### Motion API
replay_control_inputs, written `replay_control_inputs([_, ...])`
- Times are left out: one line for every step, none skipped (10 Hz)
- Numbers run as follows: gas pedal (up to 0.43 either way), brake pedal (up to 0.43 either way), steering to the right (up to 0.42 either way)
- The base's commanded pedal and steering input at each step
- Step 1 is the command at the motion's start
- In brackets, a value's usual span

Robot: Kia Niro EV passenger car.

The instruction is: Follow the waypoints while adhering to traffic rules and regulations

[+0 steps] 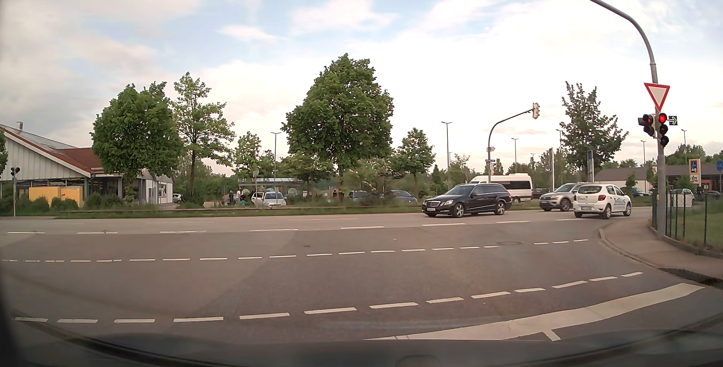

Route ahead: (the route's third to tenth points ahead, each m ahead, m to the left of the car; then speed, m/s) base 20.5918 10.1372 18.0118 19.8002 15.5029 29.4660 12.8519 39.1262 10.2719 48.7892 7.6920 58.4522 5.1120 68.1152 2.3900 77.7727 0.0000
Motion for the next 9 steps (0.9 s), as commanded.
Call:
replay_control_inputs([0.0, 0.36, -0.001])
replay_control_inputs([0.0, 0.36, -0.001])
replay_control_inputs([0.0, 0.36, -0.001])
replay_control_inputs([0.0, 0.36, -0.001])
replay_control_inputs([0.0, 0.36, -0.001])
replay_control_inputs([0.0, 0.36, -0.001])
replay_control_inputs([0.0, 0.36, -0.001])
replay_control_inputs([0.0, 0.36, -0.001])
replay_control_inputs([0.0, 0.36, -0.001])
